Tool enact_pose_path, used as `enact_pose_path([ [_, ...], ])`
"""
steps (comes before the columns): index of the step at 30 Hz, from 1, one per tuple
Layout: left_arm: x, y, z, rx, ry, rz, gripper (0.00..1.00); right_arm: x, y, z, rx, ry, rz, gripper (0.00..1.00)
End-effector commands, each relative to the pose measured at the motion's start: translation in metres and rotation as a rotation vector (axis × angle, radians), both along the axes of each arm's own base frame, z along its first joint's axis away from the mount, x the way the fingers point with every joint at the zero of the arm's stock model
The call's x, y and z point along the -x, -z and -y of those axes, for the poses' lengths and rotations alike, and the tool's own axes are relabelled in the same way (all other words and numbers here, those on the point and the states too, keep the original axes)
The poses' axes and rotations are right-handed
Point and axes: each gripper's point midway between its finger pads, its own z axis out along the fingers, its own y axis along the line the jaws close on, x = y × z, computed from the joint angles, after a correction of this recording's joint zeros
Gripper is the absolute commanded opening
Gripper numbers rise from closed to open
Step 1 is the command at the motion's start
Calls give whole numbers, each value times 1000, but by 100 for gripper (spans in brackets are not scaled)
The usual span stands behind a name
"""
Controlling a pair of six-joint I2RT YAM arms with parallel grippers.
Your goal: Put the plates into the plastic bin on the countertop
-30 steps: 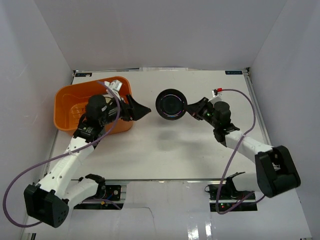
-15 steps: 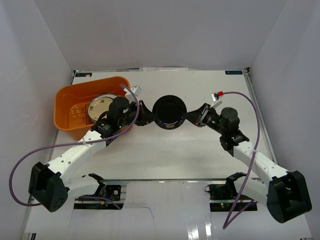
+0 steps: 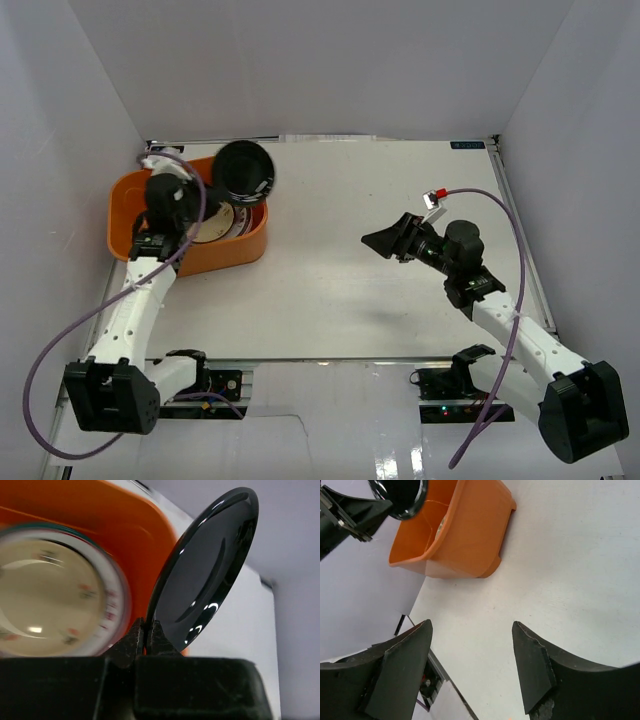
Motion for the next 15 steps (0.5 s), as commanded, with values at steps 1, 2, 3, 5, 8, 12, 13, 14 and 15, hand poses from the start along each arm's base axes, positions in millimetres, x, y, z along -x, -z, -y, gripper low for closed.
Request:
enact_pose_path([
  [1, 4, -12, -76, 54, -195, 14, 0, 2, 16, 6, 56, 10, 10, 71],
  [2, 6, -7, -89, 58, -233, 4, 0, 3, 19, 7, 66, 10, 9, 71],
  [3, 8, -3, -111, 63, -294, -2, 0, 2, 24, 8, 80, 12, -1, 71],
  [5, 12, 17, -135, 61, -368, -35, 0, 2, 30, 9, 101, 14, -5, 71],
  [8, 13, 43, -147, 47, -413, -96, 0, 1, 33, 10, 112, 19, -4, 71],
  [12, 15, 69, -159, 41, -465, -158, 0, 0, 38, 14, 135, 33, -4, 70],
  [13, 16, 73, -163, 28, -481, -163, 0, 0, 39, 14, 138, 35, -3, 71],
  [14, 15, 74, -164, 16, -481, -165, 0, 1, 40, 15, 142, 36, -5, 70],
  [15, 14, 72, -166, -4, -477, -163, 1, 1, 40, 15, 143, 37, -7, 70],
])
